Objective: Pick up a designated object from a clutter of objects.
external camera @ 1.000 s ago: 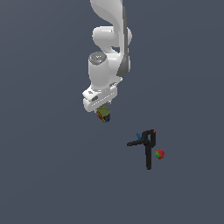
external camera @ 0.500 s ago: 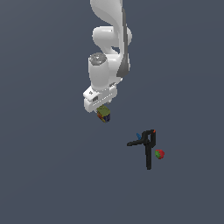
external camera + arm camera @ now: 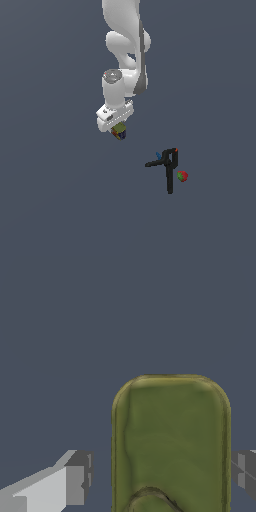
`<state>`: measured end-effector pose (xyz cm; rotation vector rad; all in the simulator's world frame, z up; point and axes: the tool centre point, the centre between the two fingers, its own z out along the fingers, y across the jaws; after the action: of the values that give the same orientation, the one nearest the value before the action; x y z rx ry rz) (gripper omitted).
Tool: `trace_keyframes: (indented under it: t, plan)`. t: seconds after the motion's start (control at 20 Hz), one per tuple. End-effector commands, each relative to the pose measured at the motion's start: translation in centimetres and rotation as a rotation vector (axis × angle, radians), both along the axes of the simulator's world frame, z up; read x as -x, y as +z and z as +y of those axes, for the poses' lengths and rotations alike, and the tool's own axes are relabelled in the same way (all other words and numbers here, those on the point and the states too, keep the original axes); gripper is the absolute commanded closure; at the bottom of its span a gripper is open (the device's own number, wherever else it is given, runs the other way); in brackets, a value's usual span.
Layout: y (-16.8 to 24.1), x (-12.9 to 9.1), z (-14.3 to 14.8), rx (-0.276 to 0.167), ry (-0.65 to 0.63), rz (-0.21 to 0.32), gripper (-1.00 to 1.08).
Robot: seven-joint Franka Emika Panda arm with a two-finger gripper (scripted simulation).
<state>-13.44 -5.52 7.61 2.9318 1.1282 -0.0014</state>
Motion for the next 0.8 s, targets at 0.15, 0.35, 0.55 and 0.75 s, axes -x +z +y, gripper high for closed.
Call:
trace_keyframes:
  t: [0.15,0.35,0.55,0.75]
  plan:
    - [-1.57,0.02,-0.01,0.000,0.001,-0.001,-0.92]
    - [-1.82,-0.03,0.01,0.000,0.002,-0.001,-0.92]
    - [-1.75,-0.06,0.01,0.000,0.002,-0.001,1.08]
    - [-1.75,-0.06,0.01,0.000,0.002,-0.001,1.08]
